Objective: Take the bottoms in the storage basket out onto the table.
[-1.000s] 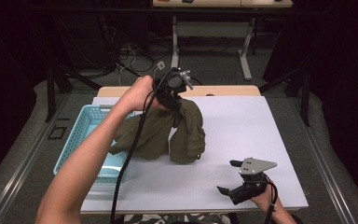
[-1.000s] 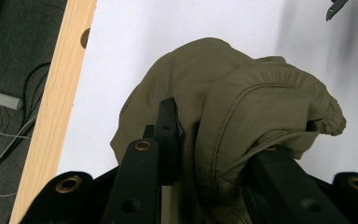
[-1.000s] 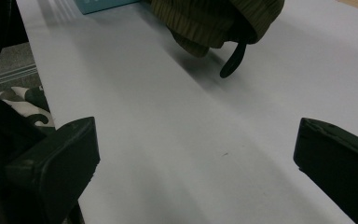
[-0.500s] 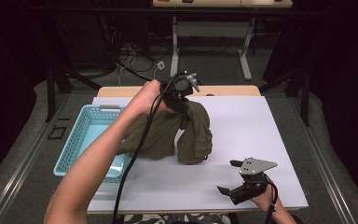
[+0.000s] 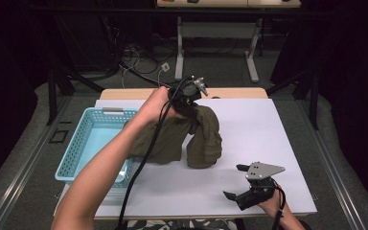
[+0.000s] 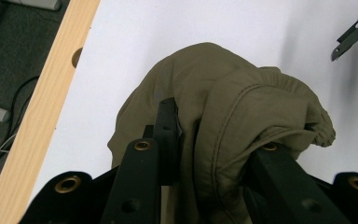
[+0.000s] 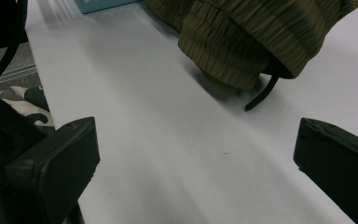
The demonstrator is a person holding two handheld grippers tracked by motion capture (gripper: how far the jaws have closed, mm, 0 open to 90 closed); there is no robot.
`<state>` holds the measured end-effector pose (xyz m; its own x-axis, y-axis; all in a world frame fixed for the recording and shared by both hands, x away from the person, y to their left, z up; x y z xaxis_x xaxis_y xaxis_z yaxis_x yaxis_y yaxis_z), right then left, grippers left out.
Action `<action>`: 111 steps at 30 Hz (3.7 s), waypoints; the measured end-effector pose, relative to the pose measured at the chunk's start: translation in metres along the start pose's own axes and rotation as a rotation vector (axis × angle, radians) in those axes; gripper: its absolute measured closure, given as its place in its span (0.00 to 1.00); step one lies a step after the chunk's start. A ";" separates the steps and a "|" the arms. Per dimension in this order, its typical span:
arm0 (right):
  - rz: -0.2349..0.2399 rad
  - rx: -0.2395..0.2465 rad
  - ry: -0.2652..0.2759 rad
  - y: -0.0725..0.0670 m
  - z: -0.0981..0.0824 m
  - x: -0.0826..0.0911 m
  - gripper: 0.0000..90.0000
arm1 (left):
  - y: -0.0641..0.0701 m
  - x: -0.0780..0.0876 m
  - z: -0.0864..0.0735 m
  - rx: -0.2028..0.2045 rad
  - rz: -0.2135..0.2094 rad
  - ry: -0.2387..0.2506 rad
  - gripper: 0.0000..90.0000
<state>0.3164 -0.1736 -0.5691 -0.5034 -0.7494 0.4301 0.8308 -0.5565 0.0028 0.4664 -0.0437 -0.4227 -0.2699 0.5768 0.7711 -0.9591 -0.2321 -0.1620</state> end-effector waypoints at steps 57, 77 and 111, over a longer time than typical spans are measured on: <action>0.000 0.002 -0.002 0.000 0.000 0.001 0.00 | -0.014 -0.018 -0.041 0.229 0.127 0.154 0.80; 0.000 -0.001 -0.010 0.000 -0.001 0.000 0.00 | -0.011 -0.027 -0.077 0.271 0.134 0.115 0.79; 0.001 0.002 -0.016 -0.001 -0.002 -0.001 0.00 | -0.015 -0.046 -0.126 0.401 0.162 0.045 0.76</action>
<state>0.3157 -0.1731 -0.5711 -0.4988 -0.7440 0.4446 0.8319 -0.5550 0.0046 0.4824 0.0318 -0.5336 -0.4259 0.5393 0.7265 -0.7974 -0.6031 -0.0197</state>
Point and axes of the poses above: each handheld gripper's, and its own axes: x roughly backward along the jaws, z roughly out of its top, y roughly to its right, the point moved 10 cm from there along -x, roughly forward along the jaws, and after that the axes turned 7 degrees about y, right-handed, at the moved point
